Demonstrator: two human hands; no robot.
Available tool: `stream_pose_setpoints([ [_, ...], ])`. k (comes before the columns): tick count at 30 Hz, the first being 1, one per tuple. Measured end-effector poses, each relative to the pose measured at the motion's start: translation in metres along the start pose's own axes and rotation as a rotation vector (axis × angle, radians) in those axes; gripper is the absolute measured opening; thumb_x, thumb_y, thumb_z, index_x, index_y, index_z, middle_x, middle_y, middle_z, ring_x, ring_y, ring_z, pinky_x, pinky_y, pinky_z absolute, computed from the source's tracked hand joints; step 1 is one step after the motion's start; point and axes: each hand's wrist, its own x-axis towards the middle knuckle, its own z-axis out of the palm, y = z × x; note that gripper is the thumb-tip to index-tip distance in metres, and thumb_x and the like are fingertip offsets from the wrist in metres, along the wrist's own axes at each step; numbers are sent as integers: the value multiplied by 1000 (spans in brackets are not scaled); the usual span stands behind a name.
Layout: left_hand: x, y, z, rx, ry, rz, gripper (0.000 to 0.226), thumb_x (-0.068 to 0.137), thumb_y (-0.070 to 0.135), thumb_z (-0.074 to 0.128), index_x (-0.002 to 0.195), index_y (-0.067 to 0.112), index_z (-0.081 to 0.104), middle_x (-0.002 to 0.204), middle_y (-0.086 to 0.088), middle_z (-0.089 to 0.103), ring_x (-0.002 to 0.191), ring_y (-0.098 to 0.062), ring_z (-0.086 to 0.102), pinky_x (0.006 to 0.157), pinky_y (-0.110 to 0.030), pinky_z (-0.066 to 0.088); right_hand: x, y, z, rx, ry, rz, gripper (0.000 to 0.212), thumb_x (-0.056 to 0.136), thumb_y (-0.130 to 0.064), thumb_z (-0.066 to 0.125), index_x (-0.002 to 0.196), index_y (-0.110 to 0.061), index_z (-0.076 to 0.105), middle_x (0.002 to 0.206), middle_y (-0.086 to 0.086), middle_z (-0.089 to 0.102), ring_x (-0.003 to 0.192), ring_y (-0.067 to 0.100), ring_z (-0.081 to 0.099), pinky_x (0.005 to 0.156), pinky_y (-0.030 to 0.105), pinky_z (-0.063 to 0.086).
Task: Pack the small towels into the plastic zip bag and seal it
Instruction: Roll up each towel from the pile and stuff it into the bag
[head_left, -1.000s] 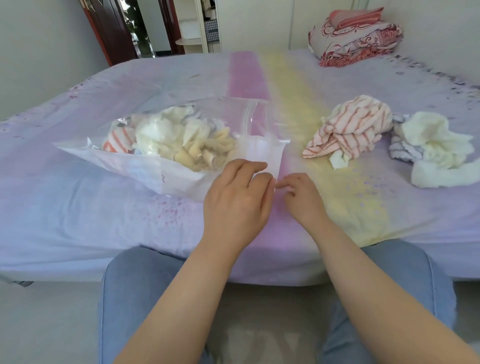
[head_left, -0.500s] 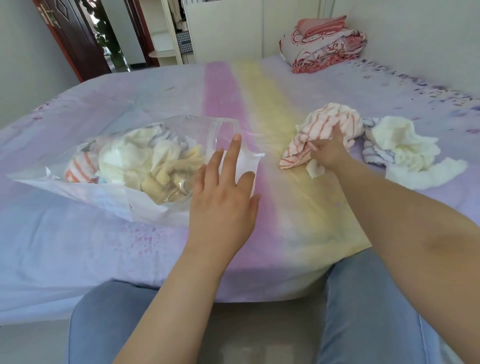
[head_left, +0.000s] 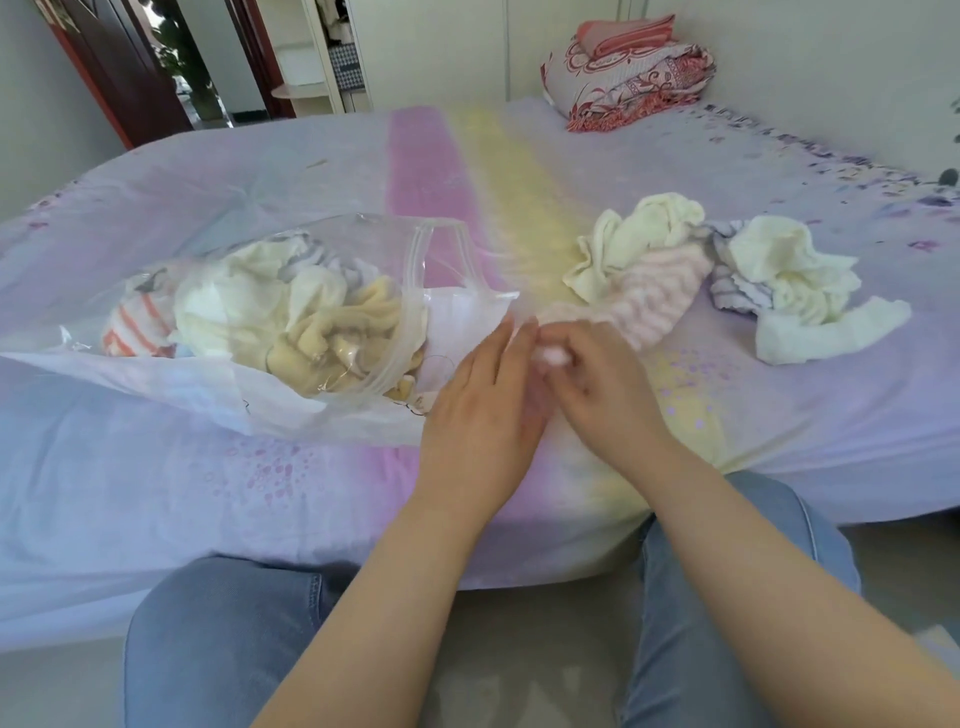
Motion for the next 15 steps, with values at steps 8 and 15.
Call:
stream_pose_setpoints([
  [8,-20,-7,19,-388,-245,-243,23,90,29,62,109,17,56,105,1,66,96,-23,62,73,-34,47,-46,-6,-17,523,-187,241,41,87,-2,57,120,-27,54,103,-15,62,99,8,57,86,20,45],
  [15,-21,7,-14,-194,-14,-252,30,84,13,60,107,15,41,84,-8,62,72,-36,56,58,-44,47,-6,98,-18,-628,-630,551,59,86,-43,59,139,-38,35,159,11,6,144,42,3,111,56,17],
])
